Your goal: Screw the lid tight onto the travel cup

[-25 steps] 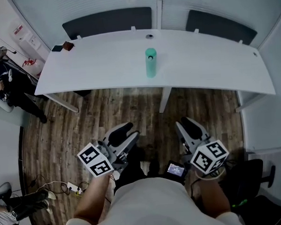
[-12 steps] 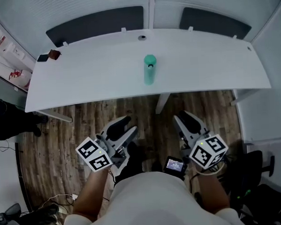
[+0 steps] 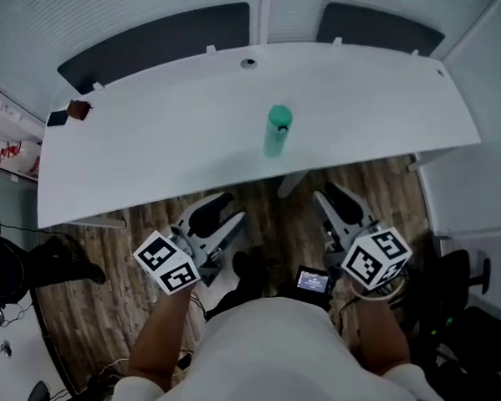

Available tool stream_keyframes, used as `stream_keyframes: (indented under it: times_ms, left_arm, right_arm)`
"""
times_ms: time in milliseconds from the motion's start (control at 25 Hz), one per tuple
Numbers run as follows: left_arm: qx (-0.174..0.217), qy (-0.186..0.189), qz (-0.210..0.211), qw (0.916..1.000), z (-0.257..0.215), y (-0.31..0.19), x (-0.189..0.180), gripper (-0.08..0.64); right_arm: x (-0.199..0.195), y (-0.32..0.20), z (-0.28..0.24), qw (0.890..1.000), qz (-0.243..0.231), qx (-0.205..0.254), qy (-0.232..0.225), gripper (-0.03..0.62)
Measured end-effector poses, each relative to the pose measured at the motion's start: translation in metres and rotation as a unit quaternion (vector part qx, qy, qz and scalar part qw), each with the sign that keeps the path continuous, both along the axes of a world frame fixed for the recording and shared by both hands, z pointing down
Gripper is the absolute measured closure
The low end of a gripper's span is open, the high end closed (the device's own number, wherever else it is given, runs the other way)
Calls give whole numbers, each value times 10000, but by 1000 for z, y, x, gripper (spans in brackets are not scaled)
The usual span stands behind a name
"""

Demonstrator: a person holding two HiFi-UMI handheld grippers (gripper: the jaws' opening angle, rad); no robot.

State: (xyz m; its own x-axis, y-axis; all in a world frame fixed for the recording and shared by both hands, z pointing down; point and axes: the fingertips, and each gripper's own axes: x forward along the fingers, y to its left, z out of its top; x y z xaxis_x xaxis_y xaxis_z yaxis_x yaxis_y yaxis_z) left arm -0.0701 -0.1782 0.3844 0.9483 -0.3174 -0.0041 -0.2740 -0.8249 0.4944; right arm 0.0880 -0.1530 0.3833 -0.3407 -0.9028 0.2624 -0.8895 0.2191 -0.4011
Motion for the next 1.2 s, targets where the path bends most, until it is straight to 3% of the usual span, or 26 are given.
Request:
stream_keyframes:
  times_ms: [480,1200]
  left_arm:
    - [45,-160,154,9997,12,-37,-10,357]
    - [-10,-520,-49,9986,41,-59,34,334]
  right_arm:
    - [-5,-33,14,9995,252,-118,150,466]
    - [20,-72,29,9988,-293,-210,345,443]
